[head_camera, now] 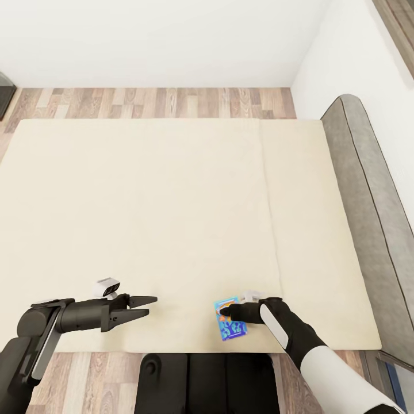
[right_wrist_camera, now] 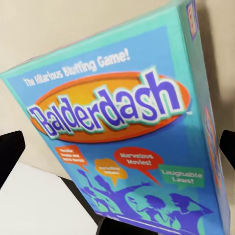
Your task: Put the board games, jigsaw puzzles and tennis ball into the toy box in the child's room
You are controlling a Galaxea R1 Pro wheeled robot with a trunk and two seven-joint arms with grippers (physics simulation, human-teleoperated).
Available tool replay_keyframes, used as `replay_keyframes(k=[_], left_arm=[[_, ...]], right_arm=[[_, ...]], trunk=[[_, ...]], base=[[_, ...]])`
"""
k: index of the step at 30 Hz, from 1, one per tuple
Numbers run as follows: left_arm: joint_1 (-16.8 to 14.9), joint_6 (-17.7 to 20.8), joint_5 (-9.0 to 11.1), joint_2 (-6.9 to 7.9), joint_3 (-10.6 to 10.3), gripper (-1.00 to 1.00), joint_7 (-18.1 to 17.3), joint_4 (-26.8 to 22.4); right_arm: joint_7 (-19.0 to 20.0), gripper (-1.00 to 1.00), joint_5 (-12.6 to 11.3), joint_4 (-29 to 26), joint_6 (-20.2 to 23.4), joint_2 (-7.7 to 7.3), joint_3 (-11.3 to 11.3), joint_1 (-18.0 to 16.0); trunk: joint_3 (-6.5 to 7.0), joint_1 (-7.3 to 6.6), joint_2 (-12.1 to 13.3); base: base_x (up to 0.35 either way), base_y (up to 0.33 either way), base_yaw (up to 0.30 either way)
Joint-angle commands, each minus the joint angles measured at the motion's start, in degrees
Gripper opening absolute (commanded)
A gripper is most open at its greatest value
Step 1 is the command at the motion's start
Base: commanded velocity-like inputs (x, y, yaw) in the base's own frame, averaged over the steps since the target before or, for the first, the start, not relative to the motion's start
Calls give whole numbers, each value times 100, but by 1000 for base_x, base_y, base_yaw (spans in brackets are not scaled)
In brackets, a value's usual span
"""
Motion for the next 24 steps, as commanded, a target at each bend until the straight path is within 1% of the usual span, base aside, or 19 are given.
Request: replay_keyframes(k=[1, 12, 24], left_arm=[[-1, 62, -2, 4, -1, 100, -21, -1], [-1, 62, -2, 9, -1, 100, -21, -1], [-1, 63, -2, 9, -1, 100, -21, -1]], right_arm=[[20, 100, 24, -5, 36, -4, 9, -3], [15, 100, -15, -5, 161, -7, 11, -2], [14, 100, -29, 0, 302, -2, 11, 5]], trunk=[[-6, 3, -9], [-6, 3, -9], [-6, 3, -9]], base=[[0, 4, 0], [0, 39, 0], [0, 4, 0]])
